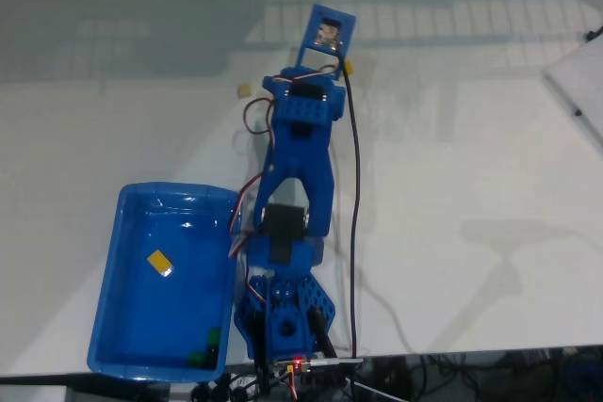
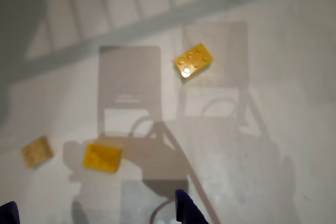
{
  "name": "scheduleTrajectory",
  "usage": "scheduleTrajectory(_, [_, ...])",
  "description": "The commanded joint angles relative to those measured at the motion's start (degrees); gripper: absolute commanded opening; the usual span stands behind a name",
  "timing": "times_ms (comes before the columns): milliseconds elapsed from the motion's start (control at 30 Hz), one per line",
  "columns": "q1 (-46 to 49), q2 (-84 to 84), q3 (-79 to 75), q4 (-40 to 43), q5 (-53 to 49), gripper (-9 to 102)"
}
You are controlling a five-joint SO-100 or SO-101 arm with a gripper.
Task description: Pick up all the lego then put into the bin
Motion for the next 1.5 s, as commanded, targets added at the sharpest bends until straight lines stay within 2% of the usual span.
scheduleTrajectory(0, [0.4,-2.9,-1.5,-2.5,0.8,39])
scheduleTrajectory(233, [-2.0,-9.6,-2.2,-7.5,5.6,38])
scheduleTrajectory(533, [-3.9,-15.9,-7.6,-7.7,13.3,35])
scheduleTrajectory(900, [-6.7,-20.3,-10.4,-5.4,11.3,33])
scheduleTrajectory(1467, [-8.3,-25.9,-14.2,-2.5,9.0,24])
